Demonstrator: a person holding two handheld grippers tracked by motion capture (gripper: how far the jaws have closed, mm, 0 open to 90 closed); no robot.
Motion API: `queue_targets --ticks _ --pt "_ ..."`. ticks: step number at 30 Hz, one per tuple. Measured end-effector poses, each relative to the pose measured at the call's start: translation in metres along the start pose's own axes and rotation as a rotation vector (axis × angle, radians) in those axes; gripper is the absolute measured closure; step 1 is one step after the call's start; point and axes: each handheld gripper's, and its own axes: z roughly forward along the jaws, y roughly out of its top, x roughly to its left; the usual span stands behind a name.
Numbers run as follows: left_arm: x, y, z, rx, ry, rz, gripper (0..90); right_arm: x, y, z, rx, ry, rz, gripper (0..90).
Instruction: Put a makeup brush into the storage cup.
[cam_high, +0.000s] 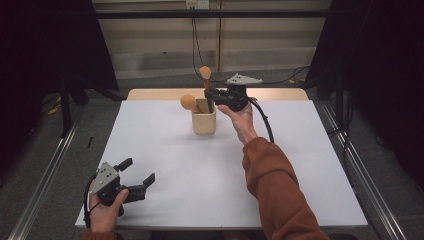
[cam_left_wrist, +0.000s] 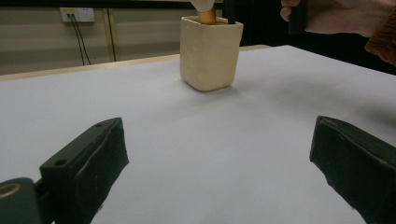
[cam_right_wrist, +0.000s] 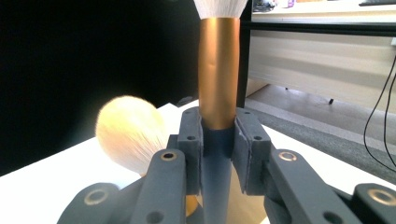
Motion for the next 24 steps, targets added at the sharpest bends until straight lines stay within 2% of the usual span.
queue_targets --ticks 8,11,24 --pt "0.000 0.000 0.000 -0.001 0.000 -0.004 3.9 -0.002 -0.013 0.004 0.015 0.007 0.020 74.7" --pt "0.000 0.000 -0.001 -0.001 0.001 -0.003 3.9 -0.002 -0.016 0.005 0.019 0.010 0.009 74.7" --pt "0.000 0.000 -0.001 0.000 -0.002 -0.004 3.9 -0.002 -0.027 0.005 0.046 0.008 0.014 74.6"
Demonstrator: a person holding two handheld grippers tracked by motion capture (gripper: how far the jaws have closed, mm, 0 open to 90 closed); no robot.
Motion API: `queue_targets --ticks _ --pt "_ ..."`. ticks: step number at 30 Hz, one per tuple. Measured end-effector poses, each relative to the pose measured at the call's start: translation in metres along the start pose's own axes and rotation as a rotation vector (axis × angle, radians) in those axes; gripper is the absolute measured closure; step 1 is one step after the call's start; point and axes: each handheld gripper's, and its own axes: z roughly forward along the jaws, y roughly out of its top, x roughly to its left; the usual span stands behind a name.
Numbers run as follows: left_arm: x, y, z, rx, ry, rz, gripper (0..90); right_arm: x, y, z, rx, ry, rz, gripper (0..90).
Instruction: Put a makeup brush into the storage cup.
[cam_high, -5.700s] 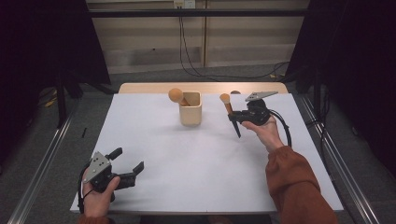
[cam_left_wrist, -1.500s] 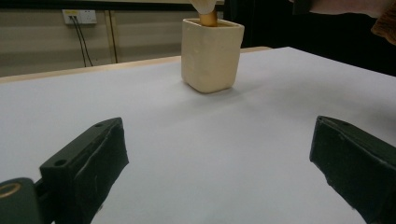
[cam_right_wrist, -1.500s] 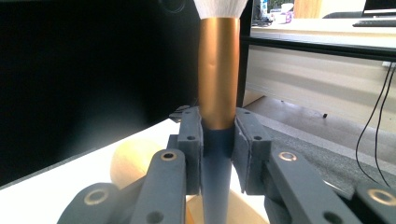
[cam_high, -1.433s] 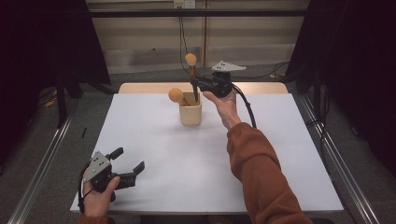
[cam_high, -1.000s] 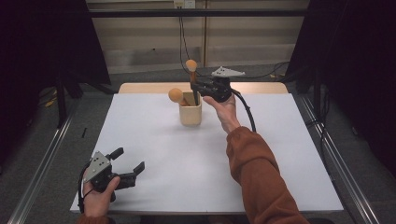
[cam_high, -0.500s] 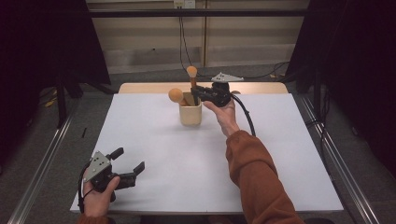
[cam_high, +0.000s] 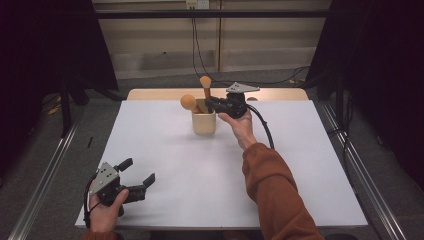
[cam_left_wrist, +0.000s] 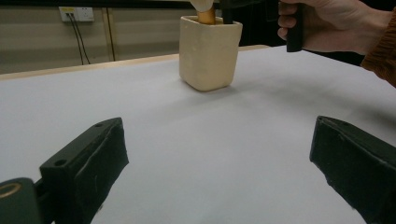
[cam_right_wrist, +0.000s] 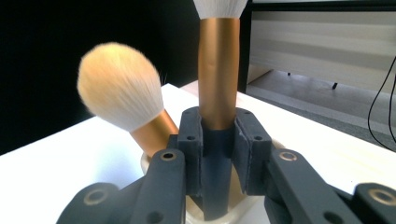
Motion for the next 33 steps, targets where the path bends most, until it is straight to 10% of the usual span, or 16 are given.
queue_targets --ticks 17,33 --pt "0.001 0.000 0.002 0.008 0.004 -0.005 3.7 -0.001 -0.004 0.000 0.026 0.004 -0.003 65.4" --pt "0.003 -0.001 0.004 0.005 0.023 -0.029 3.2 -0.004 -0.006 -0.022 0.012 -0.024 -0.010 21.0"
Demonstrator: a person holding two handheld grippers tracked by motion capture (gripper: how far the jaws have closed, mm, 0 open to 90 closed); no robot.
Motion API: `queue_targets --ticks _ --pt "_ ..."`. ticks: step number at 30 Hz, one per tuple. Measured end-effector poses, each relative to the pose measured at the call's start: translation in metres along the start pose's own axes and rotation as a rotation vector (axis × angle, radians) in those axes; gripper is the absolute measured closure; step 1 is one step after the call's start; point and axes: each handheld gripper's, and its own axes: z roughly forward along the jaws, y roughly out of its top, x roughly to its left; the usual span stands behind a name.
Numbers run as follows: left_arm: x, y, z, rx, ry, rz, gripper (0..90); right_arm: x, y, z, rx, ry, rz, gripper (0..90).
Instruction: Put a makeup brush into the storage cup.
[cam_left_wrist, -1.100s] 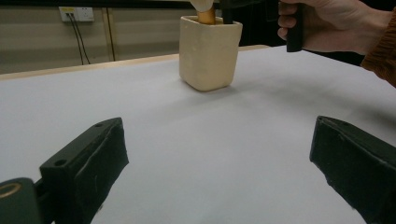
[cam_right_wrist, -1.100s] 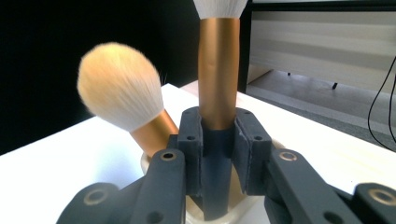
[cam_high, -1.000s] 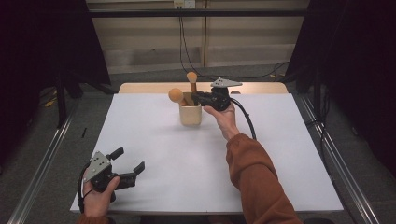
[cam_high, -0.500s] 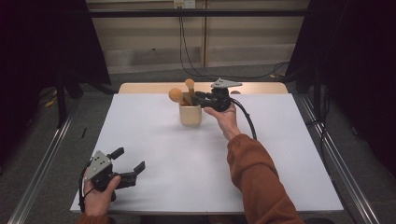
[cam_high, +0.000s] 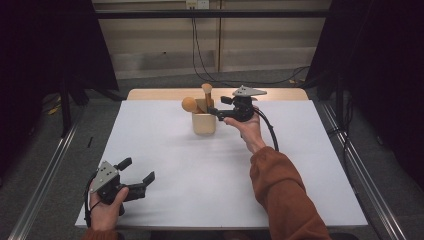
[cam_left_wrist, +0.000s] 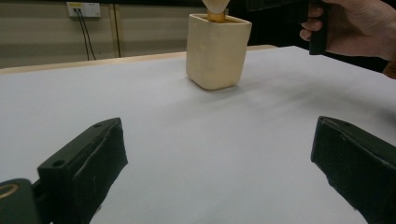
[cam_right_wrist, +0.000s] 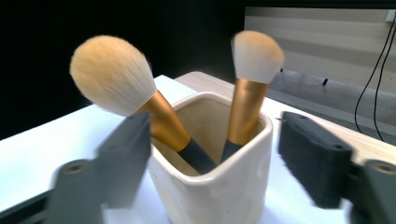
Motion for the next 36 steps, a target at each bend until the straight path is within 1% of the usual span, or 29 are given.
queue_targets --ticks 4,6,9,11,13,15,16,17,20,22,24,26,27,31,36 --pt "0.001 0.000 0.000 0.006 0.004 0.002 3.2 -0.001 0.001 -0.006 -0.006 0.012 0.013 10.4" --pt "0.001 0.000 0.000 0.006 0.004 0.003 3.2 0.000 0.001 -0.010 -0.010 0.009 0.034 5.8" --pt "0.000 0.000 0.001 0.008 0.001 0.001 3.2 0.001 0.000 -0.015 -0.017 0.004 0.028 1.1" --pt "0.000 0.000 0.001 0.011 -0.002 0.010 3.2 0.000 -0.002 -0.019 -0.020 0.008 0.040 0.8" --pt "-0.001 0.000 0.000 0.007 -0.002 0.009 3.2 0.000 -0.003 -0.023 -0.022 0.003 0.043 0.6" --pt "-0.001 0.000 -0.001 0.004 0.000 0.004 3.2 0.000 -0.005 -0.028 -0.026 0.003 0.032 0.3" --pt "-0.001 0.000 -0.001 0.005 -0.001 0.004 3.2 0.001 -0.005 -0.030 -0.021 -0.002 0.030 0.5" --pt "-0.001 0.000 -0.001 0.004 -0.002 0.005 3.2 0.002 -0.006 -0.032 -0.022 -0.017 0.032 1.0" --pt "0.000 0.000 -0.002 -0.001 -0.007 0.004 3.2 0.004 -0.008 -0.039 -0.032 -0.039 0.018 1.0" --pt "0.000 0.000 -0.002 -0.002 -0.006 0.003 3.2 0.006 -0.009 -0.042 -0.028 -0.063 0.008 1.4" --pt "0.000 0.001 -0.001 -0.003 -0.011 0.006 3.2 0.007 -0.011 -0.046 -0.029 -0.078 0.011 1.7" --pt "-0.001 0.001 -0.002 -0.001 -0.013 0.009 3.2 0.007 -0.013 -0.051 -0.033 -0.097 -0.001 1.7" --pt "-0.001 0.001 -0.002 -0.002 -0.011 0.009 3.2 0.008 -0.014 -0.053 -0.037 -0.100 -0.005 1.7" --pt "-0.002 0.001 -0.004 -0.003 -0.012 0.011 3.2 0.009 -0.018 -0.061 -0.050 -0.100 0.007 1.7" --pt "-0.002 0.000 -0.005 -0.003 -0.013 0.006 3.3 0.010 -0.024 -0.068 -0.042 -0.121 -0.008 0.5"
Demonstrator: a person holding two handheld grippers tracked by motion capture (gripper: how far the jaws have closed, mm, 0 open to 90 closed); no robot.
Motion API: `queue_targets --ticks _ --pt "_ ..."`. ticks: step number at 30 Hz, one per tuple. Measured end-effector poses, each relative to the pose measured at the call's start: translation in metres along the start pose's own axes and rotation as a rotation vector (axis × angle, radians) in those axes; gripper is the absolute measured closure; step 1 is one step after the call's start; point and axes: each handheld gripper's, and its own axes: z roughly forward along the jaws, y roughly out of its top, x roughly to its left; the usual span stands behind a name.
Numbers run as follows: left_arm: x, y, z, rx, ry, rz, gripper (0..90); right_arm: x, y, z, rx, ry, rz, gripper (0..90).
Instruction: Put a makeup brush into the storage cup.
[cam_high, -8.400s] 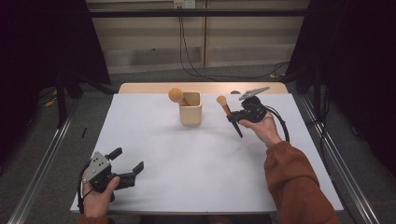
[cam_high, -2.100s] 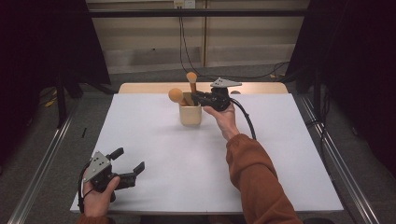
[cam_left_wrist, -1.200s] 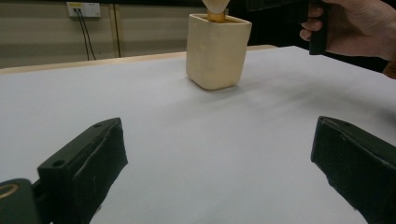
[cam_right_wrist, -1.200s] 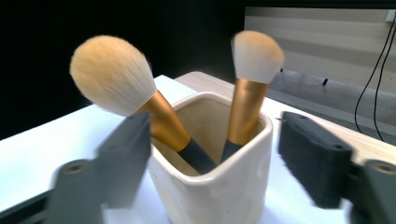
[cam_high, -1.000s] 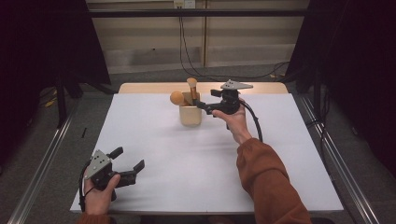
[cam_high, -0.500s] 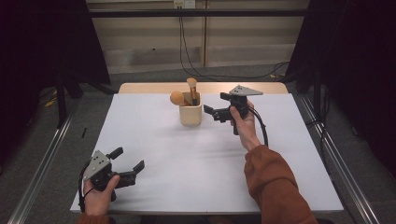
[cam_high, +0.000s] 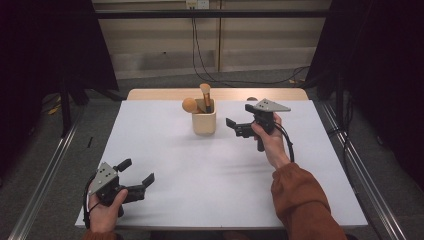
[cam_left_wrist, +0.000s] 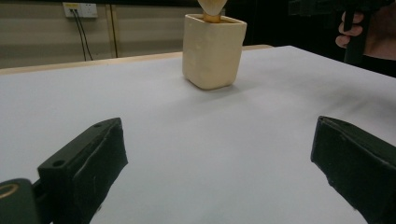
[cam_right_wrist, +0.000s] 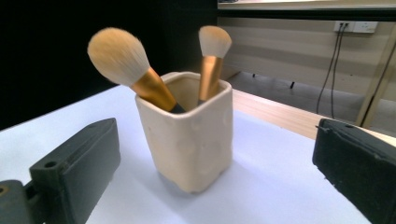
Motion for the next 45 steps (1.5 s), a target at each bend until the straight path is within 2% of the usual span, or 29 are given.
queue_targets --ticks 8,13,16,29,31,35,45 --pt "-0.001 0.000 -0.002 0.001 0.013 0.007 3.3 -0.002 -0.010 -0.020 0.015 -0.038 -0.016 1.7" --pt "0.000 0.000 -0.002 0.001 0.015 0.009 3.4 -0.006 -0.014 -0.035 0.025 -0.052 -0.005 1.7" --pt "0.000 0.000 -0.002 0.001 0.014 0.008 3.4 -0.007 -0.017 -0.044 0.044 -0.044 0.003 1.6" --pt "0.000 0.000 -0.001 0.003 0.019 0.020 3.5 -0.010 -0.034 -0.084 0.025 -0.101 0.008 1.4" --pt "0.000 0.000 -0.001 0.002 0.018 0.016 3.5 -0.010 -0.035 -0.089 0.022 -0.102 0.021 0.8" --pt "0.000 0.000 -0.001 0.003 0.016 0.023 3.4 -0.009 -0.037 -0.100 0.015 -0.120 0.003 0.9" --pt "-0.001 0.001 -0.001 -0.013 0.009 0.019 3.4 -0.005 -0.049 -0.126 0.006 -0.156 0.014 1.2"
